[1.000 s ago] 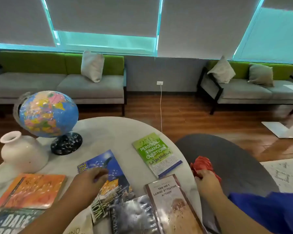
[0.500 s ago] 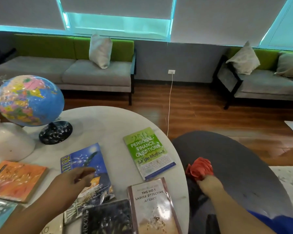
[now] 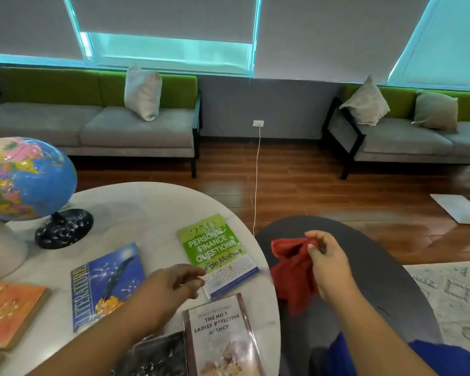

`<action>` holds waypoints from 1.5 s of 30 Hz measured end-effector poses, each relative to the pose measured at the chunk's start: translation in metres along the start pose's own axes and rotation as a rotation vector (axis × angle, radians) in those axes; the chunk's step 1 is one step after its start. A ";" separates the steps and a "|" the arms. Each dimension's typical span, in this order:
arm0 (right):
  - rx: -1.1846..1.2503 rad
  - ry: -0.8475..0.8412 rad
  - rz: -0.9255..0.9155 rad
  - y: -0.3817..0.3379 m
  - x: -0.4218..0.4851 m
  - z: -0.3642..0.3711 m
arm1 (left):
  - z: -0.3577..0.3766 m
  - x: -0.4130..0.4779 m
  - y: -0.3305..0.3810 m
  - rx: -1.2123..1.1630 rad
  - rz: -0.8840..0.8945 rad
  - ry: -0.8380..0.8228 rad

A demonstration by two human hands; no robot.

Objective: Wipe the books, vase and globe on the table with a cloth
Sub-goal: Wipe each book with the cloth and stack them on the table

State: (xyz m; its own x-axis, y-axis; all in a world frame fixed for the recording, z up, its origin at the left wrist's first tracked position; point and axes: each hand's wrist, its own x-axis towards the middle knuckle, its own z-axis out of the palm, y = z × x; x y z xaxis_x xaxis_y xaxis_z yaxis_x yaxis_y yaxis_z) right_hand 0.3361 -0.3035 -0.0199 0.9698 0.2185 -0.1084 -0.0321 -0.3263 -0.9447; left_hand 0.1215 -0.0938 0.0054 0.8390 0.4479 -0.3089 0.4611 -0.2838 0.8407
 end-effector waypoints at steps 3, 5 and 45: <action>0.080 -0.103 -0.118 -0.038 -0.020 0.009 | 0.019 0.006 0.019 -0.013 0.074 -0.059; 0.258 -0.189 -0.127 -0.067 -0.036 0.016 | 0.030 0.007 0.029 -0.061 0.073 -0.093; -0.069 -0.697 -0.539 -0.037 -0.180 0.221 | -0.079 -0.089 -0.070 -0.979 -0.284 0.105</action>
State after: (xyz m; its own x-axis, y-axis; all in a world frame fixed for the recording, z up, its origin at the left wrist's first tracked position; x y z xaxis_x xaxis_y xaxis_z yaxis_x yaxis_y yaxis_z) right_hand 0.1095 -0.1277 -0.0340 0.4797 0.8625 0.1611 0.4236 -0.0668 -0.9034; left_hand -0.0083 -0.0466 0.0089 0.6840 0.4762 -0.5525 0.1615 0.6398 0.7514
